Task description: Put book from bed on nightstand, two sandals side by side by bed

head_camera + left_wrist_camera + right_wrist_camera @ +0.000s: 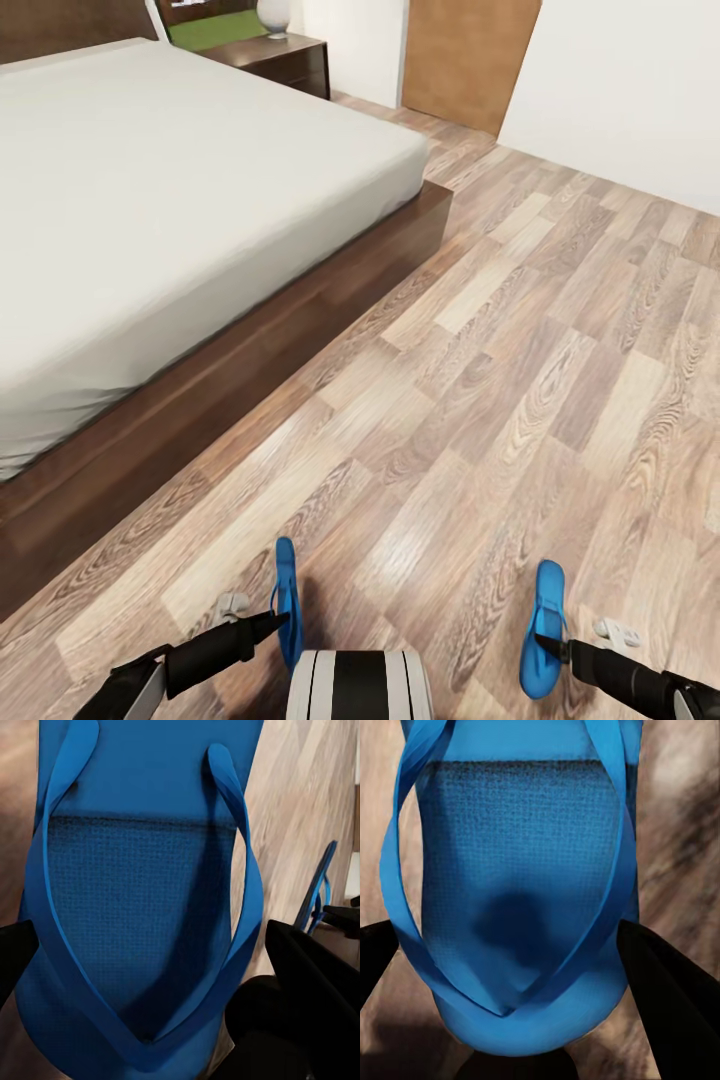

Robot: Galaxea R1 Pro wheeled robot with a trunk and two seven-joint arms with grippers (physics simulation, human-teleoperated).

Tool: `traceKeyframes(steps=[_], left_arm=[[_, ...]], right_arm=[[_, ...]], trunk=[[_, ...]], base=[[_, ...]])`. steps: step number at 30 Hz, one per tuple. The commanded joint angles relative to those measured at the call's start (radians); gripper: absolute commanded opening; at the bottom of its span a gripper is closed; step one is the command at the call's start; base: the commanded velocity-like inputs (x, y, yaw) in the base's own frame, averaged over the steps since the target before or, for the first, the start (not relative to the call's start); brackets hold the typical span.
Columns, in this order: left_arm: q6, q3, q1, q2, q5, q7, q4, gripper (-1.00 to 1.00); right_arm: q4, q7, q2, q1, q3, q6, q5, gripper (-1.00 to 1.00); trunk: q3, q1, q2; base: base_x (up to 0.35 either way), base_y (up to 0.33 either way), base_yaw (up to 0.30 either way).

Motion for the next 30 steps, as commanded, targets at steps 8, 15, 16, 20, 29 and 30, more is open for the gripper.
traceKeyframes(steps=[8,15,16,20,29,30], left_arm=[[0.013,0.005,-0.001,0.006,0.006,-0.002,-0.008,-1.0],[0.021,0.005,-0.01,0.006,0.01,-0.007,-0.06,-1.0],[0.021,0.005,-0.011,0.007,0.011,-0.007,-0.067,-1.0],[0.021,0.005,-0.012,0.005,0.011,0.008,-0.076,-1.0],[0.021,0.004,-0.012,0.003,0.011,0.021,-0.081,-1.0],[0.021,0.004,-0.012,0.003,0.011,0.02,-0.081,-1.0]], right_arm=[[-0.002,0.019,0.001,0.0,-0.004,0.007,0.0,-1.0],[-0.015,0.021,0.003,-0.001,-0.003,0.01,0.0,-1.0],[-0.019,0.021,0.003,-0.001,-0.003,0.013,0.0,-1.0],[-0.027,0.018,0.004,-0.001,-0.002,0.012,0.001,-1.0],[-0.03,0.016,0.005,0.0,-0.001,0.008,0.003,-1.0],[-0.03,0.016,0.005,-0.001,-0.001,0.007,0.003,-1.0]], trunk=[[0.03,-0.004,0.002],[0.058,-0.007,0.003],[0.061,-0.007,0.004],[0.077,-0.009,0.004],[0.112,-0.013,0.007],[0.116,-0.014,0.007]], base=[[0.0,0.0,0.0],[0.0,0.0,0.0],[0.0,0.0,0.0],[0.0,0.0,0.0],[0.0,0.0,0.0],[0.0,0.0,0.0]])
